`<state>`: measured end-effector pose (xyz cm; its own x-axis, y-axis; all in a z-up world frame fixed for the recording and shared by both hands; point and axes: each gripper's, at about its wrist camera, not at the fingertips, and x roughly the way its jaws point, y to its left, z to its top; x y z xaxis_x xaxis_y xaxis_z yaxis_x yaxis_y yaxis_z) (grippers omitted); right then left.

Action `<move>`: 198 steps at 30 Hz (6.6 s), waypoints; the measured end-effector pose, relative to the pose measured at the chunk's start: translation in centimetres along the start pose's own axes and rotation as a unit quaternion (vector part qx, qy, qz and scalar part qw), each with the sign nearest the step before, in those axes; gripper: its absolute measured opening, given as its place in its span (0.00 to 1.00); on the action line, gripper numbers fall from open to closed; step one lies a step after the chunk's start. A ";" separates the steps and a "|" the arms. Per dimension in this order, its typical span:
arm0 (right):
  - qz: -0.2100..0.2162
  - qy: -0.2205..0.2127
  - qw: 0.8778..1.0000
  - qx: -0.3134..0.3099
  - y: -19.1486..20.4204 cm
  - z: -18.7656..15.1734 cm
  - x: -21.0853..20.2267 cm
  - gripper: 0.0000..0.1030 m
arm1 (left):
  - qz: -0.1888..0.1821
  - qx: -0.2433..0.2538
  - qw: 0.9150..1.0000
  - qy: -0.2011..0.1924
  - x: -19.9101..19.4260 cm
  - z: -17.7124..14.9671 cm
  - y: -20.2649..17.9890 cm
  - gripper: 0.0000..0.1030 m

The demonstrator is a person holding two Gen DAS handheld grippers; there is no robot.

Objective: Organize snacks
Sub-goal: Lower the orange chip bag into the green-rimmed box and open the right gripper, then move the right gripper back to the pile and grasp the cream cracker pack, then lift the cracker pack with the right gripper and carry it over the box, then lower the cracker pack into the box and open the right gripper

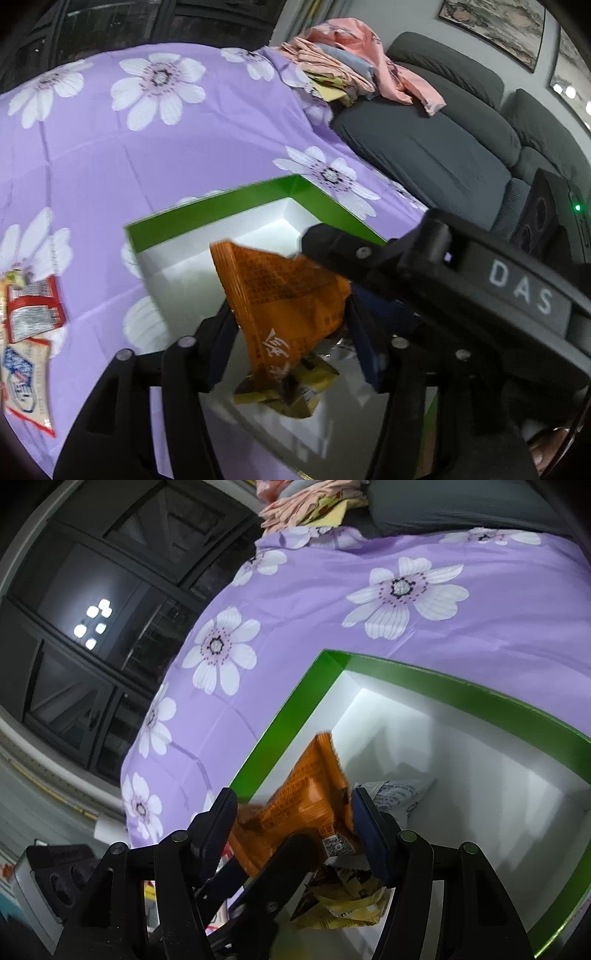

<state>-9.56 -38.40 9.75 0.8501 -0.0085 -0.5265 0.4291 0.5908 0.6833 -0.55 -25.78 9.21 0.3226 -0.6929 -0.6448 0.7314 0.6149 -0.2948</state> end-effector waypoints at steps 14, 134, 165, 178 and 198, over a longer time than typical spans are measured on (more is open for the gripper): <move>0.025 -0.058 0.993 -0.096 5.1 -1.9 -1.4 0.87 | 0.086 -0.101 0.988 -0.074 -11.6 -3.4 8.1 0.94; -0.010 0.277 0.922 -0.272 14.8 -14.8 10.4 0.63 | 0.113 -0.264 0.958 -0.026 -13.4 -9.7 15.9 0.49; -0.067 0.048 0.994 -0.077 1.5 1.3 -0.2 0.63 | 0.004 -0.040 0.999 0.017 -0.1 1.1 0.0 0.46; -0.116 0.063 0.991 -0.029 -1.5 1.8 1.0 0.63 | -0.003 -0.050 0.996 0.069 3.2 0.7 -0.5 0.46; -0.157 0.034 0.985 -0.062 0.5 1.5 0.2 0.71 | 0.021 -0.056 0.998 0.026 -2.0 -0.3 1.5 0.62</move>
<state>-8.75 -39.28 10.75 0.6582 -0.1551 -0.7367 0.6227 0.6621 0.4169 -0.27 -23.32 9.83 0.3188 -0.6468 -0.6928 0.6445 0.6839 -0.3419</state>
